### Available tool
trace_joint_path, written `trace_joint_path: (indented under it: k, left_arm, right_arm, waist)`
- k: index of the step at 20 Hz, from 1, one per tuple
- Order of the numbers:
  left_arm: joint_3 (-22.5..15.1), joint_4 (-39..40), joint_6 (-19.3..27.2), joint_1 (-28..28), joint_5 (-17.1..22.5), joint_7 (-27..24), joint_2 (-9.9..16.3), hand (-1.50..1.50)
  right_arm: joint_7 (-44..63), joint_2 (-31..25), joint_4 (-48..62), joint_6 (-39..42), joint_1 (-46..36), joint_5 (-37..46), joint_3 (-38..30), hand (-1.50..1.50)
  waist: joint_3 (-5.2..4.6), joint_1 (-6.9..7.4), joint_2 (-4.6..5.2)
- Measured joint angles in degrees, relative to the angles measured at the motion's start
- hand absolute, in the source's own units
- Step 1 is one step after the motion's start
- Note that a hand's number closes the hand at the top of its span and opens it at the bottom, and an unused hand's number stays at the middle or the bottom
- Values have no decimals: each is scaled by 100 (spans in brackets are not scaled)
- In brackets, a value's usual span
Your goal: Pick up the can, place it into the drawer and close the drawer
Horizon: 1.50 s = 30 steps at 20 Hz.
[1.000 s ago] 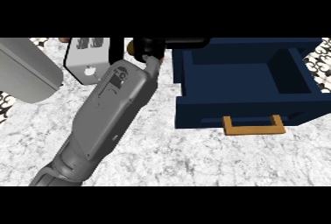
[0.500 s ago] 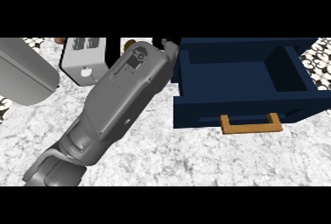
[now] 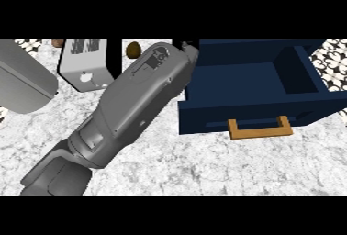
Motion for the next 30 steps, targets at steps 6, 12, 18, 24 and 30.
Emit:
trace_joint_path:
  k: [6,12,18,24,30]
  left_arm:
    - [-392,376,150,-200,506,-76,0,150]
    - [-834,690,243,-214,825,-237,1,-150]
    - [-1134,872,463,-200,1075,-389,0,-150]
    - [-1357,883,698,-142,1374,-533,1,-150]
    - [-1446,920,754,-151,1665,-749,0,-150]
  right_arm:
    - [98,24,-89,-80,-108,34,67,-150]
    - [169,-54,-68,-78,-155,-38,26,-150]
    - [146,-16,-105,-3,-118,-33,30,-150]
    - [88,59,-30,65,-122,54,55,-150]
    - [70,13,-9,24,-272,117,46,-150]
  waist:
    - [1,-54,17]
    - [3,-118,33]
    - [3,-141,39]
    - [4,-161,45]
    - [3,-157,56]
